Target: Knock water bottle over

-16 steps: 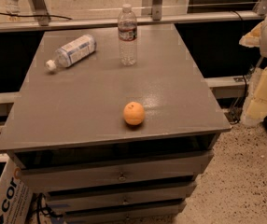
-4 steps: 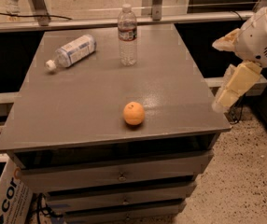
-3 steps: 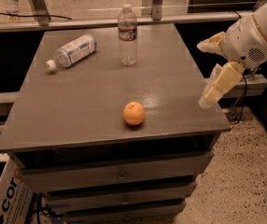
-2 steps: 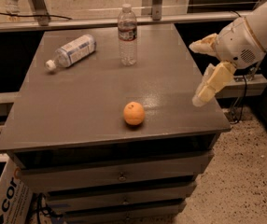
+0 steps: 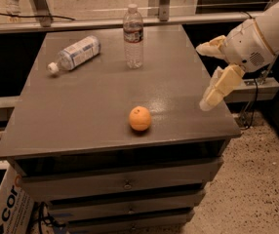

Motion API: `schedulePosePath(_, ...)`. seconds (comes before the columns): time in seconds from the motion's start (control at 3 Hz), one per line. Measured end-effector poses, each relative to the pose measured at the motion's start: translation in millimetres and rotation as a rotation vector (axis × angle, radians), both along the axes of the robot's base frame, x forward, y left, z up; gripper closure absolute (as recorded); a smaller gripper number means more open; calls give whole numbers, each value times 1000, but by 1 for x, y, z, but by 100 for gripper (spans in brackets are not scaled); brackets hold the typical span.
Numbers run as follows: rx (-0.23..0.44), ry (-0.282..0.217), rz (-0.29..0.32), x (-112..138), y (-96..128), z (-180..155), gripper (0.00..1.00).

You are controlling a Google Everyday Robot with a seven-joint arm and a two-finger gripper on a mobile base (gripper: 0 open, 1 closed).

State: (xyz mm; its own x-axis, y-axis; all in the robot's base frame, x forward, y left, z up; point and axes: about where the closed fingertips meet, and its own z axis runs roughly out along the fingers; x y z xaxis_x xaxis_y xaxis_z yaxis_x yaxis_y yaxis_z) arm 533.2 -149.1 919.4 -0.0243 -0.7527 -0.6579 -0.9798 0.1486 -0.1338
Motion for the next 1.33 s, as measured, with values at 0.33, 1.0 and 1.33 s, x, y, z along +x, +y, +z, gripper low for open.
schedulePosePath(0.33, 0, 0, 0, 0, 0, 0, 0)
schedulePosePath(1.0, 139, -105, -146, 49, -9, 10, 0)
schedulePosePath(1.33, 259, -134, -220, 92, -10, 0, 0)
